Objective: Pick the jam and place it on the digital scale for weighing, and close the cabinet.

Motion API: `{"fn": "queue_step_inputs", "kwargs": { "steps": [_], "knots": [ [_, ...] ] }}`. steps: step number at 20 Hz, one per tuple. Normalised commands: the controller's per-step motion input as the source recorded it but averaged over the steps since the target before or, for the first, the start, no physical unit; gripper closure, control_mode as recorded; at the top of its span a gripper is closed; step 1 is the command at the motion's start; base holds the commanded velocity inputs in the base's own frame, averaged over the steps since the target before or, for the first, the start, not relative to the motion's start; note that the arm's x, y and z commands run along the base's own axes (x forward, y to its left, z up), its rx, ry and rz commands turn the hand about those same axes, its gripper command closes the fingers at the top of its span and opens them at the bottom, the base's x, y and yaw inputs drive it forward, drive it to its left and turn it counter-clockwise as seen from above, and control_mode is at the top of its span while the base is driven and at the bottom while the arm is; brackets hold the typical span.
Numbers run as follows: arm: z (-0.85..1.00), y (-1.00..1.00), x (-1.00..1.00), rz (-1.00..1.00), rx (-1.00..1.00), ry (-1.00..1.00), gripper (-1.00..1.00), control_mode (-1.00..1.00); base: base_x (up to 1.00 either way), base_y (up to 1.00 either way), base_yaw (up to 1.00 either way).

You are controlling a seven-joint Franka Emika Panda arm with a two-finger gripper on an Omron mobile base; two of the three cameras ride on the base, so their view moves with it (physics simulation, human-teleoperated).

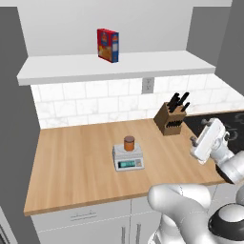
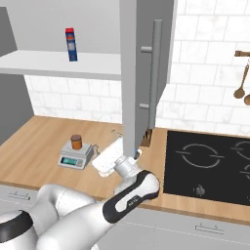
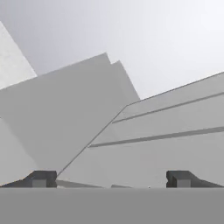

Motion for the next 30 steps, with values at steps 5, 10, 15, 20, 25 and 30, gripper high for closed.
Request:
{"fn": "queue_step_inputs", "kwargs": {
  "steps": [5,10,15,20,25,30],
  "knots": [
    [0.44,-0.91,-0.37,-0.01,0.33,-0.06,-1.00,-1.00,0.00,0.00,0.00],
    [0.40,-0.82,-0.35,0.00,0.25,-0.04,-1.00,-1.00,0.00,0.00,0.00],
    [0.15,-0.71,-0.31,0.00,0.03,0.14,-1.00,-1.00,0.00,0.00,0.00],
    [-0.01,-0.87,-0.14,0.00,0.00,0.26,-1.00,-1.00,0.00,0.00,0.00],
    [-0.01,-1.00,-0.01,0.00,0.00,0.20,-1.00,-1.00,0.00,0.00,0.00],
    [0.17,-0.56,0.01,0.09,0.09,-0.01,-1.00,-1.00,0.00,0.00,0.00]
  ]
}}
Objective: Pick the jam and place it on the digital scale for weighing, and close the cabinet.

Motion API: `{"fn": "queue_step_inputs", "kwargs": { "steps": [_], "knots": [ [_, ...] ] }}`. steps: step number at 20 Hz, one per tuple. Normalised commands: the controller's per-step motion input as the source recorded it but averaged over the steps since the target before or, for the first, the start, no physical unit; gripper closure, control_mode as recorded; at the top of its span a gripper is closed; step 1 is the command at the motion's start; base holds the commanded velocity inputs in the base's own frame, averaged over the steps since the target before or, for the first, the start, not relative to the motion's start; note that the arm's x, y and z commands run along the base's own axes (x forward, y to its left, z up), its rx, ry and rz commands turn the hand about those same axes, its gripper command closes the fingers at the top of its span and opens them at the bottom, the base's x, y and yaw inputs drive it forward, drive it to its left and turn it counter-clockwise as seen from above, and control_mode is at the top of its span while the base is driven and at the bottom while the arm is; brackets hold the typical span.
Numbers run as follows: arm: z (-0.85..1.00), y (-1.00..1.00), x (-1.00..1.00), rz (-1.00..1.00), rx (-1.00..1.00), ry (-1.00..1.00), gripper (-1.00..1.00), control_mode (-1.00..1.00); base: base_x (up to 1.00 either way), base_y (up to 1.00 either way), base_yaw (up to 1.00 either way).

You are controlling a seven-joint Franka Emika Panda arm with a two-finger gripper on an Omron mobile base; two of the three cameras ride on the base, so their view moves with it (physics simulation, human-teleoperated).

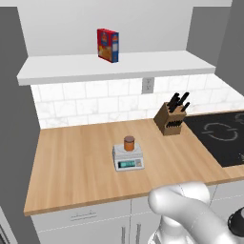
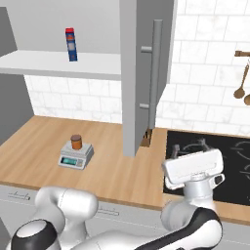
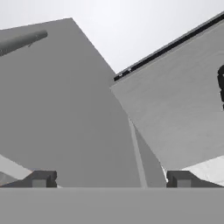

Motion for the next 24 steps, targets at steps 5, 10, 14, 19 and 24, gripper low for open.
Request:
{"fn": "queue_step_inputs", "kwargs": {
  "steps": [5,10,14,19,24],
  "knots": [
    [0.67,0.12,0.03,0.13,0.04,-0.22,-1.00,-1.00,0.00,0.00,0.00],
    [0.91,0.34,0.07,0.08,-0.06,-0.11,-1.00,-1.00,0.00,0.00,0.00],
    [0.71,0.84,0.00,0.01,-0.23,0.00,-1.00,-1.00,0.00,0.00,0.00],
    [0.55,1.00,0.01,0.00,-0.36,0.00,-1.00,-1.00,0.00,0.00,0.00],
    [0.24,1.00,0.20,-0.02,-0.40,0.00,-1.00,-1.00,0.00,0.00,0.00]
  ]
}}
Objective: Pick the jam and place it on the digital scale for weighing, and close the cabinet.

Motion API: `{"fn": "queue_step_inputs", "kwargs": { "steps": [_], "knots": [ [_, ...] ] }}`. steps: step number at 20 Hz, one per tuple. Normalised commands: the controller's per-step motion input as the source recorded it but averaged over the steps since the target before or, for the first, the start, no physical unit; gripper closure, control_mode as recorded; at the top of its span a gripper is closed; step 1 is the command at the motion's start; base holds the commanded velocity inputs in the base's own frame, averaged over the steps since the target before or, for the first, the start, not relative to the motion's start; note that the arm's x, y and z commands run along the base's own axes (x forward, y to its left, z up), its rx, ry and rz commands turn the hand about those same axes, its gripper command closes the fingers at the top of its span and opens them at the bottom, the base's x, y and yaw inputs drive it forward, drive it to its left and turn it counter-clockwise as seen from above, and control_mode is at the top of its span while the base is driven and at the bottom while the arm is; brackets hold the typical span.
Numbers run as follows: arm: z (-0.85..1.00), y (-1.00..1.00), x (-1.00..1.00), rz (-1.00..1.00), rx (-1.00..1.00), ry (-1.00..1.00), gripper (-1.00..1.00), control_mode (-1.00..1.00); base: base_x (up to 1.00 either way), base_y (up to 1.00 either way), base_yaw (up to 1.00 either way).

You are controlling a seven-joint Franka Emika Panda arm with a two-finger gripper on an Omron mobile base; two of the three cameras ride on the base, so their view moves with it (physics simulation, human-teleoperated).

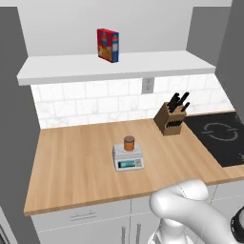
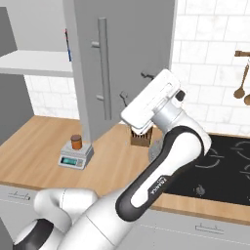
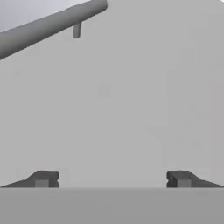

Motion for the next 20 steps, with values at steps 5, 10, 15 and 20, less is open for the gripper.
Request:
{"fn": "queue_step_inputs", "kwargs": {
  "steps": [5,10,15,20],
  "knots": [
    [-0.01,1.00,0.51,-0.27,-0.33,0.00,-1.00,-1.00,0.00,0.00,0.00],
    [-0.06,1.00,0.98,-0.37,-0.20,0.00,-1.00,-1.00,0.00,0.00,0.00],
    [-0.05,0.86,0.97,-0.35,-0.13,0.00,-1.00,-1.00,0.00,0.00,0.00],
    [-0.05,0.22,0.93,-0.18,-0.02,0.01,-1.00,-1.00,0.00,0.00,0.00]
  ]
}}
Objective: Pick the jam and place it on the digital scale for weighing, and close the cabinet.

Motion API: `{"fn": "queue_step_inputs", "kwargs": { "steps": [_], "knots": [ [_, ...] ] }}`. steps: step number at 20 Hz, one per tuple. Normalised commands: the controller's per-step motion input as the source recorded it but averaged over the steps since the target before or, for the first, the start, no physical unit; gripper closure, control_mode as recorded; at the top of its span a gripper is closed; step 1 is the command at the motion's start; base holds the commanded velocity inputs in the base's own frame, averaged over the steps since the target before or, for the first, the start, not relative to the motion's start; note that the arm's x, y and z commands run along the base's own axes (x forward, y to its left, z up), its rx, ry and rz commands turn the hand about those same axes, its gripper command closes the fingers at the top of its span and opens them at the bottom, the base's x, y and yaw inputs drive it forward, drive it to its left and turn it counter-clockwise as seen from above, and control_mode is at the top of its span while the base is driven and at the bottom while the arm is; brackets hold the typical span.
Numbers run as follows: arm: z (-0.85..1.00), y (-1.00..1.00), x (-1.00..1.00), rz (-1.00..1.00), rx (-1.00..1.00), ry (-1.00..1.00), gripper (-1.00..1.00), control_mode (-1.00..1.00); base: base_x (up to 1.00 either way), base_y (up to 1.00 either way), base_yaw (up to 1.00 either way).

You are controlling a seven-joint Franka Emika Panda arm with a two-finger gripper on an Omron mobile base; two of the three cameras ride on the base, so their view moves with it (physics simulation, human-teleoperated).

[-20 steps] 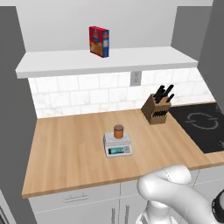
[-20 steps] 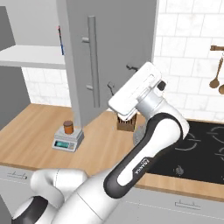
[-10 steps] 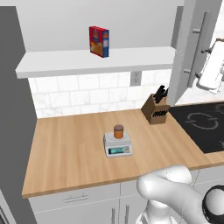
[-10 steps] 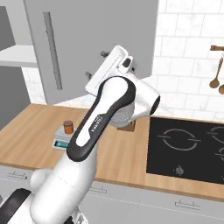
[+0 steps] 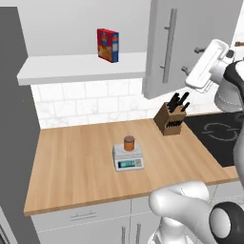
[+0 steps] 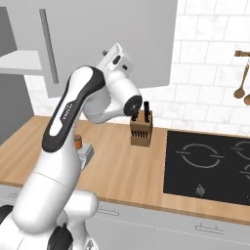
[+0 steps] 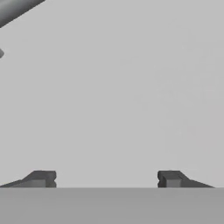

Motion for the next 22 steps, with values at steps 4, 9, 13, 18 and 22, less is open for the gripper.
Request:
{"fn": "queue_step_inputs", "kwargs": {
  "steps": [4,9,13,18,22],
  "knots": [
    [-0.07,0.00,0.89,-0.09,0.00,0.03,-1.00,-1.00,0.00,0.00,0.00],
    [-0.09,-0.01,0.75,-0.03,0.00,0.08,-1.00,-1.00,0.00,0.00,0.00],
    [-0.14,-0.01,0.72,0.00,0.00,0.07,-1.00,-1.00,0.00,0.00,0.00],
    [-0.25,-0.03,0.63,0.00,0.00,0.00,-1.00,-1.00,0.00,0.00,0.00],
    [-0.51,0.00,0.82,0.00,0.00,-0.03,-1.00,-1.00,0.00,0.00,0.00]
  ]
}}
